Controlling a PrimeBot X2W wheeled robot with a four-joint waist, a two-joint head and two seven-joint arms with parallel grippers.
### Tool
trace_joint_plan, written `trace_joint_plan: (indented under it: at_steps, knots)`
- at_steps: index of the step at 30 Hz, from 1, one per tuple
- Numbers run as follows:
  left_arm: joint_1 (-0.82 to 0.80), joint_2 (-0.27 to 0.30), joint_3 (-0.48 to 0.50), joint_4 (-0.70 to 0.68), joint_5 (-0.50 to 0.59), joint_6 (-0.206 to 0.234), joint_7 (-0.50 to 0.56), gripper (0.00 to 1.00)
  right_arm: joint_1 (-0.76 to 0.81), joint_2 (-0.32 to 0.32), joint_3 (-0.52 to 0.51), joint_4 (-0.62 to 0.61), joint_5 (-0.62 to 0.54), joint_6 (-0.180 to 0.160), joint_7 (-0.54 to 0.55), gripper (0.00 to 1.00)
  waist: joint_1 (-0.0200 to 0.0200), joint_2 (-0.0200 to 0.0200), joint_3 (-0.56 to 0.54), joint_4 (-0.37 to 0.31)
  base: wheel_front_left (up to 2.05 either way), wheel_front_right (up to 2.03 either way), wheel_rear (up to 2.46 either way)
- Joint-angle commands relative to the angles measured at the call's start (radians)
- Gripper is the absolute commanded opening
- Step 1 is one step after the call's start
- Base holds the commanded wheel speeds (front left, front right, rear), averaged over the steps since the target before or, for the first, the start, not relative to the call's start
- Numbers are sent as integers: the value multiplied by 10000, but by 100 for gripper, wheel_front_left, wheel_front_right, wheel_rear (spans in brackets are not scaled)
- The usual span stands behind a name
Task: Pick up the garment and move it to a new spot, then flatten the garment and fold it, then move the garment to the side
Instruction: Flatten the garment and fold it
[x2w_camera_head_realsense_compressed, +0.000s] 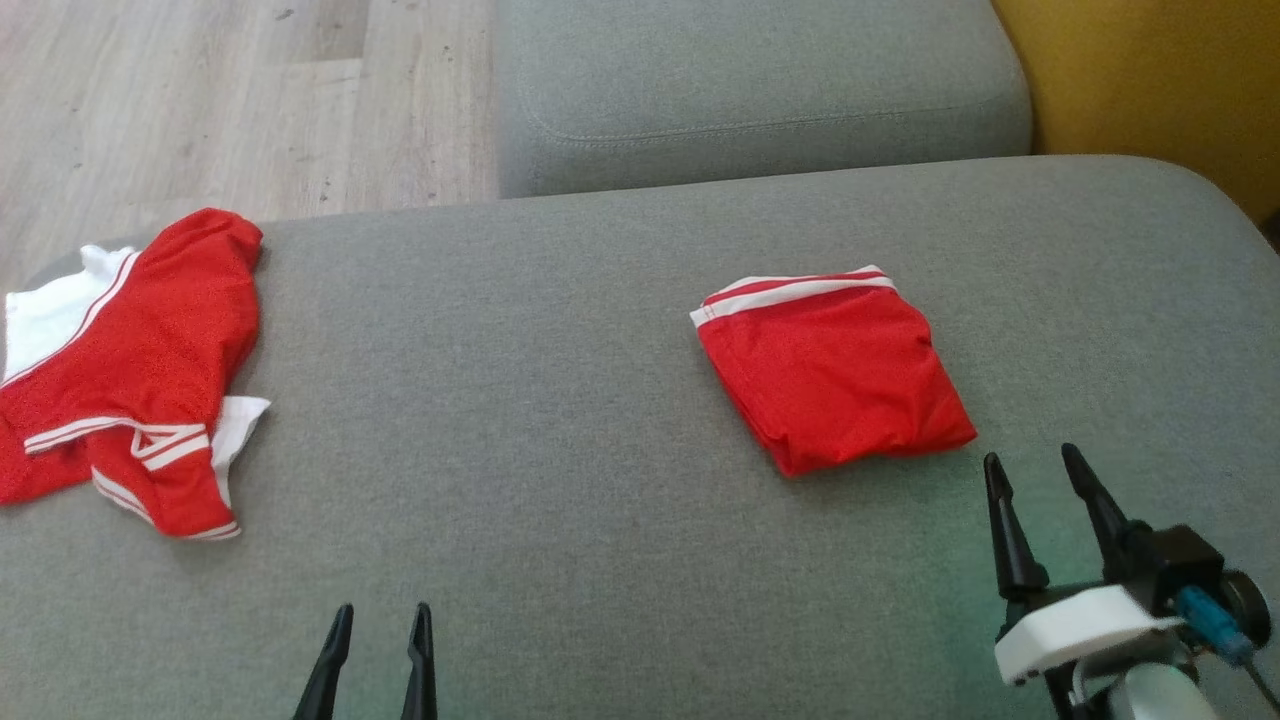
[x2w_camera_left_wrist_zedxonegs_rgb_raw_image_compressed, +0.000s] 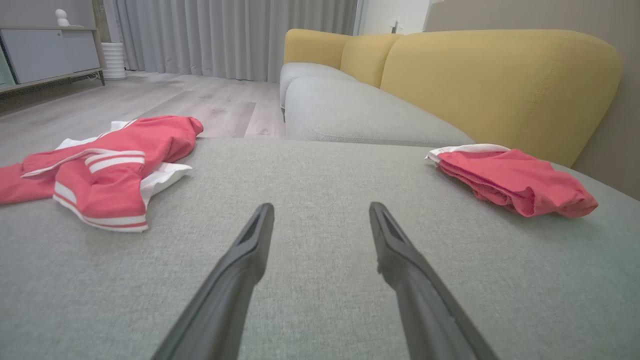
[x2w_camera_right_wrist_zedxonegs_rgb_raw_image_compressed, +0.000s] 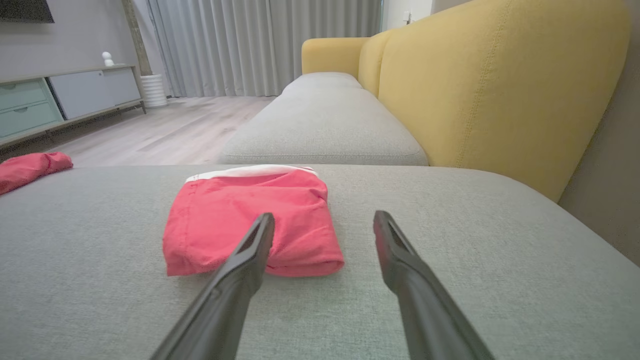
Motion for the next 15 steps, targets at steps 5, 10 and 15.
trace_joint_plan:
  at_steps: [5,10,15]
  knots:
    - [-178,-53,341,-19,61,-126,-51,100,374,18,263,-1066,278,67,-135,100,1,0,-21,241,0,0,0]
    - [-154,-53,350,23,40,-152,-51,100,487,42,262,-1138,308,67,-136,100,1,0,-32,423,0,0,0]
    - [-147,-53,332,21,11,-133,-51,100,490,44,296,-1109,335,67,-136,100,1,0,-37,536,0,0,0]
